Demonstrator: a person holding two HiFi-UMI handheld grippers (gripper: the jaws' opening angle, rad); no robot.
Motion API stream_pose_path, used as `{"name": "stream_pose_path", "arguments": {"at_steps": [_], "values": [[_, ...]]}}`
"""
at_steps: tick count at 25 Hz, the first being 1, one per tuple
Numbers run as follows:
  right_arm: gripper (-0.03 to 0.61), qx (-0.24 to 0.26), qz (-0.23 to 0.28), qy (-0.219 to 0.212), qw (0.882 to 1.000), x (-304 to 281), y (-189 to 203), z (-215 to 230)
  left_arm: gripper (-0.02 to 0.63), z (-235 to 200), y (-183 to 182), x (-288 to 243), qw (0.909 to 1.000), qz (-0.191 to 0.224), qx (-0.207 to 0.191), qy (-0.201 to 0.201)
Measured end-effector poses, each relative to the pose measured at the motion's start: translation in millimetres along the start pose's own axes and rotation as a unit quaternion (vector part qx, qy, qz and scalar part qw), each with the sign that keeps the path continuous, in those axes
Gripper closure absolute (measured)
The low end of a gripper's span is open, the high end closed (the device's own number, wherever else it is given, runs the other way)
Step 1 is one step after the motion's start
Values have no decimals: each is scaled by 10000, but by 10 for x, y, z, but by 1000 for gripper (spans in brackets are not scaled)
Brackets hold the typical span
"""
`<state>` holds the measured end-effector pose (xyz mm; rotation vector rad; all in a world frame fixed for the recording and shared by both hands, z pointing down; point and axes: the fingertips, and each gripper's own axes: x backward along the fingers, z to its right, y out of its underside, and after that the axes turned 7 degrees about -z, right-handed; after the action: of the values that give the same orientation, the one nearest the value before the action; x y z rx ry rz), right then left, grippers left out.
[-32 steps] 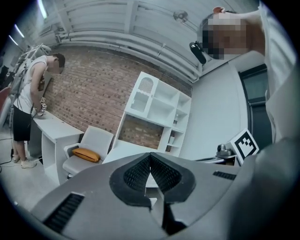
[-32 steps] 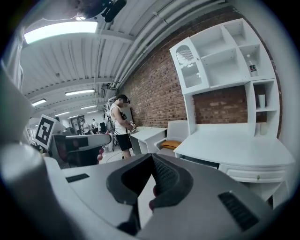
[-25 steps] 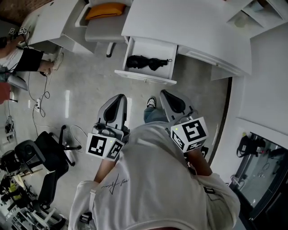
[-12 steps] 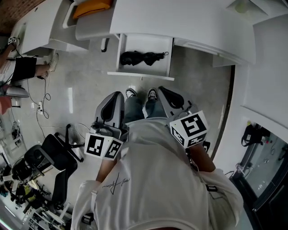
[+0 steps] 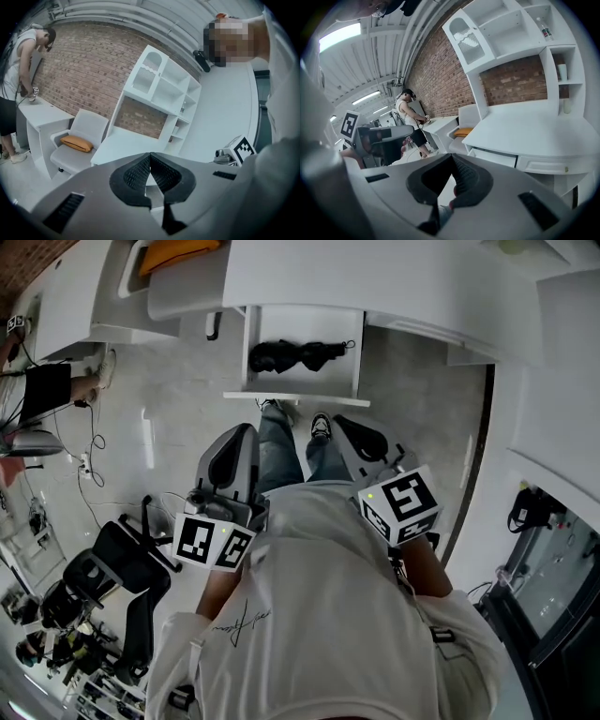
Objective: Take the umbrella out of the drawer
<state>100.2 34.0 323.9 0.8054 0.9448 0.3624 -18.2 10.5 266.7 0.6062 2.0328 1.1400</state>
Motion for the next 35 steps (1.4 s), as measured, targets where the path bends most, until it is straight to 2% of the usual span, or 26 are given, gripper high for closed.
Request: {"name": "stream_pose_path", "arguments": {"at_steps": [5,9,20,26,31,35], "values": [[554,76,-165,-144,9997,-40,-63,-44,597,-211,62,-37,9993,-61,362,-5],[554,209,-189,-66,9996,-88,-177,34,597,-354,131,-87,9984,-169,548,-4],[552,828,-694,52,9941,-539,-260,133,598,-649,201,-174,9982,-353,472,-98],[552,1347,-1149,-30,9842,-822,-171,62,598,-804,279,-247,9968,-744,229,-175],[552,1462,-1334,0,9802,-969,-105,184,597,-843,306,-305,9960,-806,389,-62],[552,1640,-1369,21,9769,-1096,-107,268,597,-901,308,-356,9955,-882,325,-93]]}}
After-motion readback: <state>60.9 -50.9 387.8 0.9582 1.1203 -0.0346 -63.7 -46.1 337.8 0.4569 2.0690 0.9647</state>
